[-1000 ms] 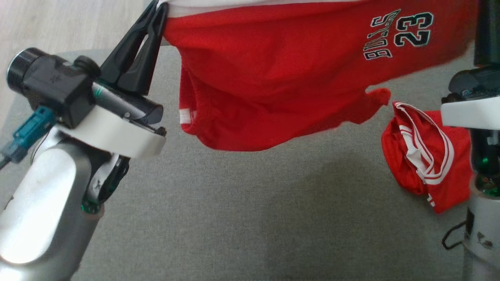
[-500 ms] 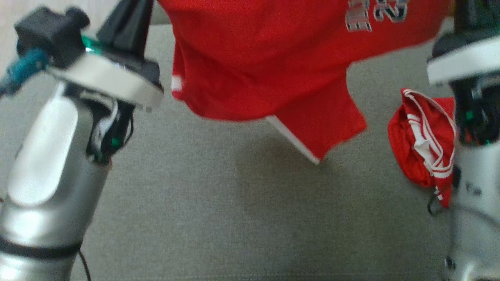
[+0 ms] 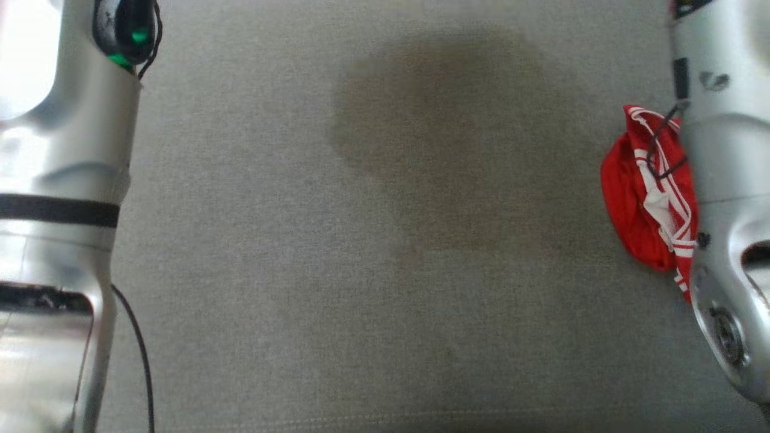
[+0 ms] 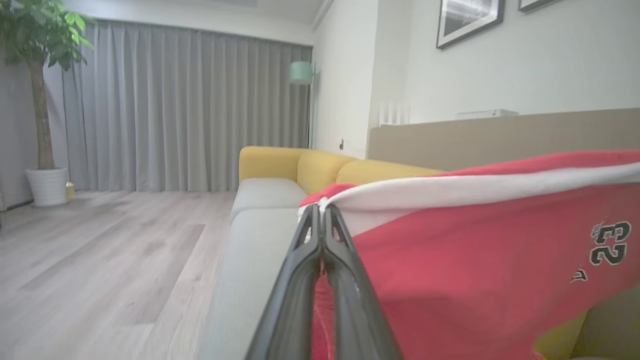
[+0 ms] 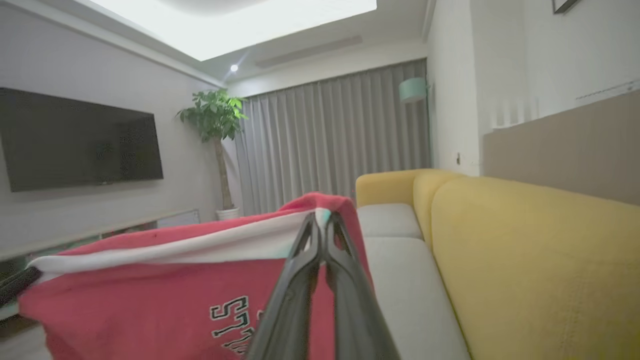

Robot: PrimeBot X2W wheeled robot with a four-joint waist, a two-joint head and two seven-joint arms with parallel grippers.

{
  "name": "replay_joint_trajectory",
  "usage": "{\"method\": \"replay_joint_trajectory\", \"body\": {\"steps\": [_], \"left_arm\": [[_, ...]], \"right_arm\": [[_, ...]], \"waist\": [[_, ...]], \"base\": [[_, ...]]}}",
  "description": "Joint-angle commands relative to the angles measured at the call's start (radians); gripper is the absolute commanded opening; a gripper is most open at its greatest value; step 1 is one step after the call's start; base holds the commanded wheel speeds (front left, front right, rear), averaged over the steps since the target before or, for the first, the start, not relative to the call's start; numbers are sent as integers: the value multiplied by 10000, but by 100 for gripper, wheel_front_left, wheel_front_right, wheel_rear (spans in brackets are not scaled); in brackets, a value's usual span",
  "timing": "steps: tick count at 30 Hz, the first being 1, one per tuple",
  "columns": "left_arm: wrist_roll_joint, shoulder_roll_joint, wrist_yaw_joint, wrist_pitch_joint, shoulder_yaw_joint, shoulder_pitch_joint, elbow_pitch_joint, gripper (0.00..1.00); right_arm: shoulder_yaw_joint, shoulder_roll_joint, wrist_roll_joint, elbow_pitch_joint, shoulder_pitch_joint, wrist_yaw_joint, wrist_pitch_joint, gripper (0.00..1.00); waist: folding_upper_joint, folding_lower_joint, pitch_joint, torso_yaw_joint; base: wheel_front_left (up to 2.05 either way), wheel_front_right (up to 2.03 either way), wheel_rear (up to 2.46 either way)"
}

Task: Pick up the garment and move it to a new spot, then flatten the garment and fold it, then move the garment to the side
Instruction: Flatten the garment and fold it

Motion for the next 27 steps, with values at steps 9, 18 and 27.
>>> {"method": "replay_joint_trajectory", "body": {"steps": [9,18,27], "left_arm": [[-168,-411,-371,-116,511,439,2440,0],[-282,-1025,-566,-119,582,2709,3188,0],[623,-744,-677,-119,683,6194,329,0]], "right_arm": [[2374,228,1685,2593,56,67,-647,0],[3314,228,2750,3575,3299,67,-1830,0],[2350,229,2643,1423,7698,67,-2261,0]], "waist": [[0,-1,755,-129],[0,-1,813,164],[0,-1,125,75]], "base": [[0,0,0],[0,0,0],[0,0,0]]}}
